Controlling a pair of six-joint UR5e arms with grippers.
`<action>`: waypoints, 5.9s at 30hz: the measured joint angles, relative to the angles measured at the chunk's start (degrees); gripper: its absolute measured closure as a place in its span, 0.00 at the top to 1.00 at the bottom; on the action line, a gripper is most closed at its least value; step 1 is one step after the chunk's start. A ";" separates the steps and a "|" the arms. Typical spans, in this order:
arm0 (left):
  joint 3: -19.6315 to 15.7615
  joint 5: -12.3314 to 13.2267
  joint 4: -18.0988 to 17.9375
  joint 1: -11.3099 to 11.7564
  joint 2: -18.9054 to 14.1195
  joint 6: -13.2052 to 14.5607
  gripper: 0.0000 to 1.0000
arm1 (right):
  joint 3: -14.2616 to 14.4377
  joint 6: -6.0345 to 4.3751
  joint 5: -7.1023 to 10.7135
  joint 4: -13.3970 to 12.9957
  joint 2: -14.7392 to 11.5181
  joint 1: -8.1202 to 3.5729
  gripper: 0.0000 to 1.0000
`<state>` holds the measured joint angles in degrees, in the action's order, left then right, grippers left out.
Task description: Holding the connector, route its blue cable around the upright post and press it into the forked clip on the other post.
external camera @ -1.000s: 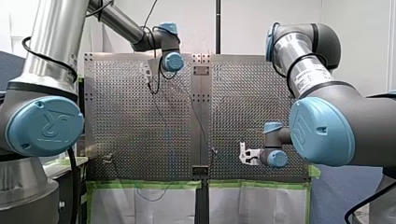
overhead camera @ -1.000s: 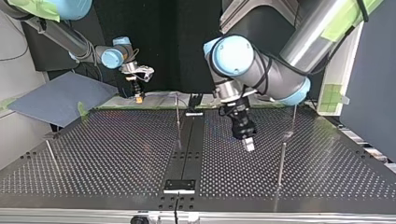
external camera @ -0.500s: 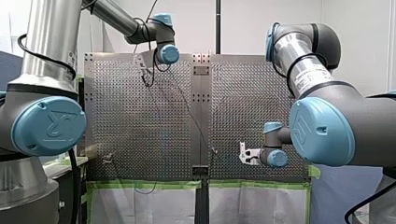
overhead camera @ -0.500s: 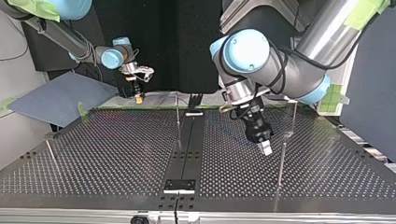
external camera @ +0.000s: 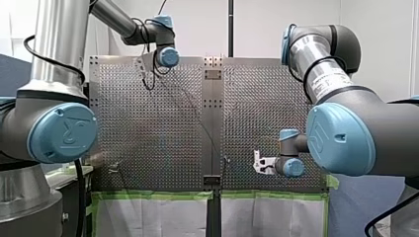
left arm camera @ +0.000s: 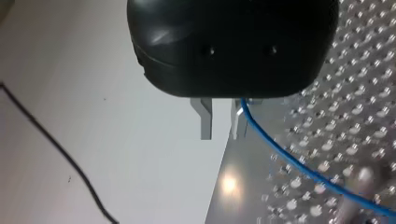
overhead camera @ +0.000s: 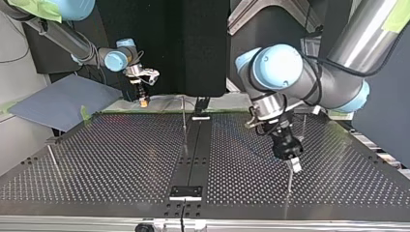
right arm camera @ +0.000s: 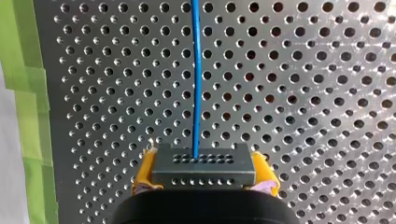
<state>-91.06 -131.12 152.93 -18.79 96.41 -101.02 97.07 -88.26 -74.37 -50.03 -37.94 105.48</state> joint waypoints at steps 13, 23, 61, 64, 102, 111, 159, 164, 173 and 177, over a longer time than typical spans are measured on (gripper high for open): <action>1.41 6.52 0.55 6.51 -0.15 -4.33 0.24 | 0.02 0.00 0.00 0.00 0.02 -0.05 0.00; 1.43 11.61 0.44 11.61 0.04 -8.05 0.24 | 0.01 0.00 0.00 -0.05 0.08 -0.13 0.00; -4.15 29.31 -6.34 20.71 6.45 -24.48 0.24 | 0.01 0.35 -0.01 -0.07 0.51 -0.04 0.00; -4.84 30.47 -6.85 20.51 6.46 -25.63 0.24 | 0.01 0.35 -0.06 -0.15 0.54 -0.05 0.00; -6.84 38.30 0.67 20.89 6.11 -28.69 1.00 | 0.02 0.35 0.00 0.14 0.62 0.21 0.00; -6.94 40.72 2.72 22.30 5.95 -32.64 1.00 | 0.02 0.35 0.00 0.11 0.62 0.21 0.00; -23.60 46.34 0.01 25.52 -8.82 -47.12 1.00 | -0.06 0.07 0.00 0.27 0.61 0.25 0.00; -26.39 46.32 2.53 25.00 -11.59 -44.35 1.00 | -0.10 0.01 0.00 0.27 0.61 0.26 0.00; -31.51 46.33 3.36 23.06 -15.50 -39.23 1.00 | -0.53 0.07 -0.07 1.00 0.59 0.23 0.00; -33.41 45.34 2.34 21.47 -14.73 -37.34 1.00 | -0.72 0.05 -0.15 1.20 0.59 0.24 0.00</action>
<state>-124.47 -85.78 155.26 2.68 81.68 -138.36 96.35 -88.21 -74.51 -48.83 -37.35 105.73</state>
